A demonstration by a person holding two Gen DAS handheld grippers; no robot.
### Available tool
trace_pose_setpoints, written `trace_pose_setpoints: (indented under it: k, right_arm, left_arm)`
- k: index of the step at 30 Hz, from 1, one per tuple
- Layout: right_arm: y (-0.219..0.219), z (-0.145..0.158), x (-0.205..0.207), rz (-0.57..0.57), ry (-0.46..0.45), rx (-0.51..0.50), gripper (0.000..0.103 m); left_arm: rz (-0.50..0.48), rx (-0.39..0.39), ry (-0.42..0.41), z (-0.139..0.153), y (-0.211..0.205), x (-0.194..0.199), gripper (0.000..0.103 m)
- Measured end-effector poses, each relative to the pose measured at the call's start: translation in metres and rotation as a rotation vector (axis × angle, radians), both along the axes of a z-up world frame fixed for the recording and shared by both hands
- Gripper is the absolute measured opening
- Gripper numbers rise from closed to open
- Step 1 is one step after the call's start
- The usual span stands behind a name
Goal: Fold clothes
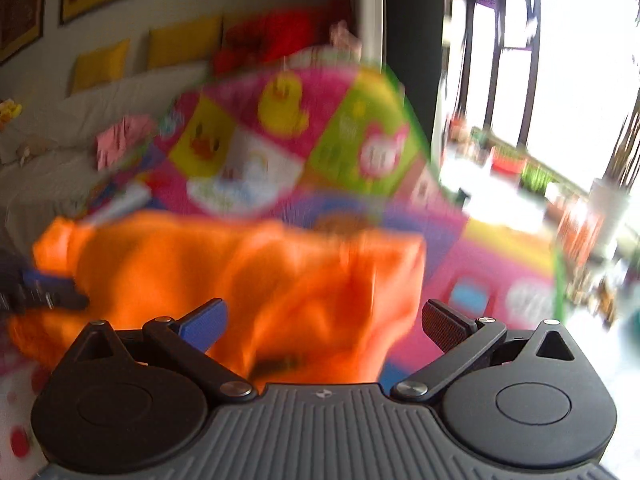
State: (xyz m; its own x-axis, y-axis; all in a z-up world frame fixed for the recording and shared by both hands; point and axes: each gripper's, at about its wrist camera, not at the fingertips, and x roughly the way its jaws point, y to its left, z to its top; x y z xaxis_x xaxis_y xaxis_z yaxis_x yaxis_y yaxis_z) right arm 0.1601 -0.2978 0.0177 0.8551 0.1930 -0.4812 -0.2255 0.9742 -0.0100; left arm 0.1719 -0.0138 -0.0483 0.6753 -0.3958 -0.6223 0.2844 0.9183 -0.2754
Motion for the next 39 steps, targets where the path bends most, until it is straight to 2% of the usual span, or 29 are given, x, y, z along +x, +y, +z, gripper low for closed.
trace_pose_setpoints:
  k: [4, 5, 7, 10, 11, 13, 17, 20, 22, 27, 30, 34, 38, 39]
  right_arm:
    - [0.02, 0.019, 0.008, 0.081, -0.006, 0.125, 0.103]
    - [0.027, 0.015, 0.012, 0.103, 0.019, 0.15, 0.103]
    - [0.043, 0.001, 0.023, 0.137, 0.091, 0.183, 0.103]
    - [0.059, -0.036, 0.037, 0.118, 0.236, 0.199, 0.103]
    - [0.062, -0.047, 0.036, 0.108, 0.25, 0.201, 0.103]
    - [0.065, -0.053, 0.028, 0.114, 0.219, 0.178, 0.103]
    - [0.069, -0.056, 0.015, 0.152, 0.223, 0.118, 0.103]
    - [0.078, -0.06, 0.0, 0.185, 0.193, 0.023, 0.103]
    - [0.08, -0.061, -0.003, 0.186, 0.181, 0.003, 0.103]
    - [0.088, -0.058, -0.011, 0.178, 0.13, -0.058, 0.103]
    - [0.094, -0.048, -0.024, 0.177, 0.048, -0.125, 0.103]
    - [0.096, -0.03, -0.035, 0.177, -0.045, -0.16, 0.103]
    - [0.101, -0.052, -0.014, 0.148, 0.07, -0.23, 0.103]
    - [0.103, -0.052, -0.015, 0.14, 0.065, -0.232, 0.103]
  left_arm:
    - [-0.003, -0.006, -0.008, -0.001, 0.0, -0.001, 0.07]
    - [-0.004, -0.007, -0.009, -0.001, 0.0, -0.001, 0.07]
    - [-0.007, -0.01, -0.009, -0.001, 0.002, -0.002, 0.07]
    - [-0.013, -0.013, -0.008, -0.001, 0.004, -0.004, 0.07]
    - [-0.014, -0.015, -0.008, -0.002, 0.005, -0.005, 0.07]
    - [-0.014, -0.022, -0.007, -0.002, 0.007, -0.009, 0.07]
    - [0.005, -0.062, 0.004, 0.001, 0.017, -0.02, 0.071]
    - [0.067, -0.138, -0.016, 0.011, 0.04, -0.04, 0.074]
    - [0.128, -0.173, -0.027, 0.015, 0.059, -0.051, 0.077]
    - [0.223, -0.182, 0.04, 0.005, 0.084, -0.041, 0.075]
    - [0.212, -0.19, 0.072, -0.004, 0.081, -0.033, 0.074]
    - [0.193, -0.141, 0.049, -0.008, 0.071, -0.032, 0.075]
    - [0.188, -0.151, 0.044, -0.01, 0.073, -0.035, 0.076]
    - [0.188, -0.152, 0.045, -0.01, 0.073, -0.035, 0.076]
